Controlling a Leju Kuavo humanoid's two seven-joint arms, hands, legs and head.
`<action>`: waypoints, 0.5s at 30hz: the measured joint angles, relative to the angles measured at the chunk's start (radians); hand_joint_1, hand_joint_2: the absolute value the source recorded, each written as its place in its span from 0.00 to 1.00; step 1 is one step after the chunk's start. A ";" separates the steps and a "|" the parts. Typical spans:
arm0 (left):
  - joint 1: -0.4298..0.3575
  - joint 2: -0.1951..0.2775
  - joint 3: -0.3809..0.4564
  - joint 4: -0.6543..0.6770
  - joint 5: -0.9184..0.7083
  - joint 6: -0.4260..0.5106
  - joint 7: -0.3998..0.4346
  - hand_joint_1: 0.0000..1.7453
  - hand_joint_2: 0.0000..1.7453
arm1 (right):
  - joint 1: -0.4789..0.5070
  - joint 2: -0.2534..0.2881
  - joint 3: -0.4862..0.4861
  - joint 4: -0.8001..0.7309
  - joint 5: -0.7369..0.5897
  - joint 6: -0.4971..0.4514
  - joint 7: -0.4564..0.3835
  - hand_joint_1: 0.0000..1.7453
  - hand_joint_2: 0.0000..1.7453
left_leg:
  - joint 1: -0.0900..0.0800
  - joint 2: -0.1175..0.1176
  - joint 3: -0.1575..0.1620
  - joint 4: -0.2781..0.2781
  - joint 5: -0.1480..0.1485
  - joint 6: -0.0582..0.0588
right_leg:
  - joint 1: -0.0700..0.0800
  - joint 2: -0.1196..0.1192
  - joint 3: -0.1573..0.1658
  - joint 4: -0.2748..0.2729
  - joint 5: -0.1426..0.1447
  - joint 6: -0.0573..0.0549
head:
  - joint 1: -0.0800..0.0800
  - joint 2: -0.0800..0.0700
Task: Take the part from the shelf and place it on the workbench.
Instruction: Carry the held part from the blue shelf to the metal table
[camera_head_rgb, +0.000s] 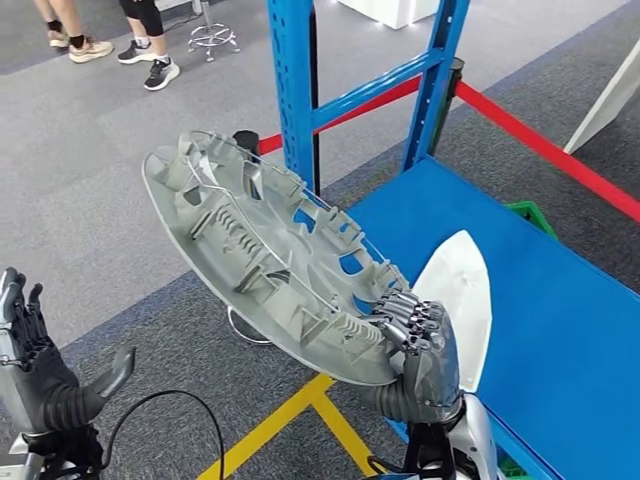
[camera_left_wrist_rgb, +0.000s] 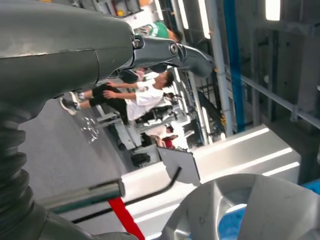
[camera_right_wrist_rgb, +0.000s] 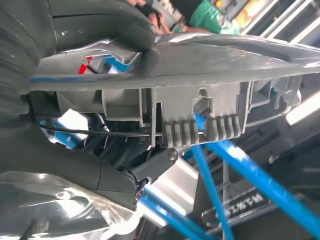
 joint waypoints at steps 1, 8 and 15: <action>0.001 0.000 -0.001 0.000 0.000 0.000 0.000 0.00 1.00 | 0.000 0.000 0.000 0.000 0.000 0.000 0.000 1.00 1.00 | 0.003 -0.010 -0.001 -0.003 0.002 0.004 | -0.001 -0.003 -0.001 0.000 -0.003 0.005 | 0.001 0.000; -0.001 0.000 -0.006 -0.002 0.000 0.000 0.000 0.00 1.00 | 0.005 -0.002 0.002 0.000 -0.002 -0.002 0.001 1.00 1.00 | 0.012 -0.083 0.004 -0.015 0.008 0.023 | -0.009 0.103 -0.152 0.280 -0.115 0.023 | 0.008 0.000; -0.002 0.000 -0.012 -0.002 -0.001 0.006 0.000 0.00 1.00 | 0.010 -0.003 0.000 0.000 -0.008 -0.009 0.001 1.00 1.00 | 0.018 -0.162 -0.011 0.000 0.011 -0.002 | -0.018 0.176 -0.032 0.010 0.015 0.017 | 0.008 0.000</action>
